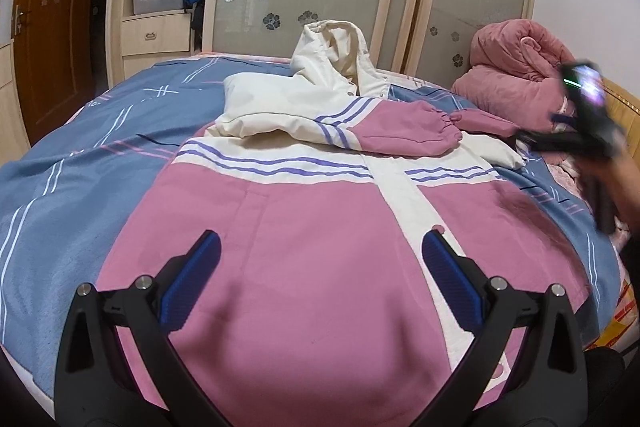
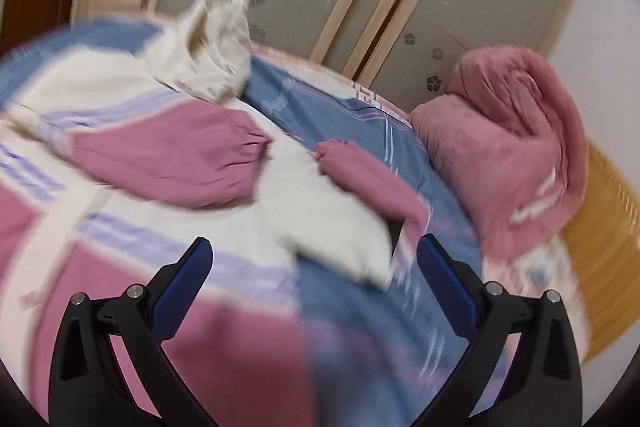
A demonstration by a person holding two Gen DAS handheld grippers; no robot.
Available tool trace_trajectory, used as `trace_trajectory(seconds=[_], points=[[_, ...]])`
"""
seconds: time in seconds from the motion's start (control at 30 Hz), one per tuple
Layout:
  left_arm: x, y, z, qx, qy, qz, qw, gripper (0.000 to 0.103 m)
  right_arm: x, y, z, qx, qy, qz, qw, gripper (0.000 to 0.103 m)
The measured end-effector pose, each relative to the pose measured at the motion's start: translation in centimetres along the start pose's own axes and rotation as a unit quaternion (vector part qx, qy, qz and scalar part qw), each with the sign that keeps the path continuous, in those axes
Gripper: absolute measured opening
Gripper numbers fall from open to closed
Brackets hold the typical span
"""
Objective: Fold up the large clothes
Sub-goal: 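Move the right tool back to the pink sleeve cuff, then grasp the pink cuff with the right tool, lay it across the chest, release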
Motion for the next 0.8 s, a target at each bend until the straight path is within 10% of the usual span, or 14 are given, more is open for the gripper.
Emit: trace_trajectory(seconds=[0.3, 0.4, 0.47, 0.5, 0.57, 0.8], points=[[-1.8, 0.0, 0.7, 0.015, -0.001, 0.019, 0.9997, 0.101, -18.6, 4.5, -1.1, 0.082, -0.103, 0.138, 0.982, 0.099], [-1.9, 0.2, 1.3, 0.024, 0.001, 0.018, 0.9995, 0.101, -21.9, 4.5, -1.6, 0.090, -0.131, 0.156, 0.975, 0.081], [-2.0, 0.3, 1.5, 0.023, 0.003, 0.019, 0.9996, 0.101, -23.5, 4.2, -3.0, 0.056, -0.151, 0.180, 0.970, 0.034], [-2.1, 0.3, 1.6, 0.022, 0.005, 0.020, 0.9995, 0.101, -23.6, 4.3, -3.5, 0.030, -0.150, 0.182, 0.971, 0.026], [-2.2, 0.2, 1.9, 0.027, 0.004, 0.023, 0.9994, 0.101, -22.8, 4.8, -4.4, -0.016, -0.142, 0.161, 0.977, 0.011], [-1.5, 0.4, 2.3, 0.033, 0.005, 0.014, 0.9993, 0.101, -13.6, 8.9, -6.8, -0.137, -0.046, 0.019, 0.989, 0.008]])
Point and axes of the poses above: each gripper's, at about its wrist camera, not at the fingertips, and x roughly against the way its jaws point, z to its left, y to its top, the point moved 7 cm from there along -x, roughly the way its jaws point, and after that the axes turned 8 degrees about -x, right-handed, at the moved point
